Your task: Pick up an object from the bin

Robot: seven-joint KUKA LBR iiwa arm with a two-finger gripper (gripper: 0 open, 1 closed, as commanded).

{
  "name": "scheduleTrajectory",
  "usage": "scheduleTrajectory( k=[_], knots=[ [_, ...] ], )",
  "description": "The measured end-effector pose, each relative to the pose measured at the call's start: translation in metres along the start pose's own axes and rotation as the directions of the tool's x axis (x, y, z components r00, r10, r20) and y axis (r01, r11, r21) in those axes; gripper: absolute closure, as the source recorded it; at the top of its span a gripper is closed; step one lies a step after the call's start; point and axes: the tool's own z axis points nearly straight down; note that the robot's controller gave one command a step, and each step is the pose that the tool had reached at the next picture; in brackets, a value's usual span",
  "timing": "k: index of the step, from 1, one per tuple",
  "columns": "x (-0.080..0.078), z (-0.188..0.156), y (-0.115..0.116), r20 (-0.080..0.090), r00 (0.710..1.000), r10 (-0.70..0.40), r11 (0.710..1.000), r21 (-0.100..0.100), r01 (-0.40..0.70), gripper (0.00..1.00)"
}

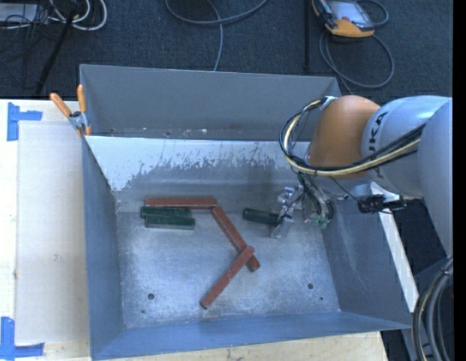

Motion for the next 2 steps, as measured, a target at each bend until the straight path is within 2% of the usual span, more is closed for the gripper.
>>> scheduleTrajectory(
  k=[1,2],
  knots=[
    [0.002,-0.004,0.0,-0.004,1.0,-0.001,1.0,0.001,0.001,1.0],
    [0.003,-0.022,0.0,-0.008,1.0,-0.001,1.0,0.001,0.001,1.0]
  ],
)
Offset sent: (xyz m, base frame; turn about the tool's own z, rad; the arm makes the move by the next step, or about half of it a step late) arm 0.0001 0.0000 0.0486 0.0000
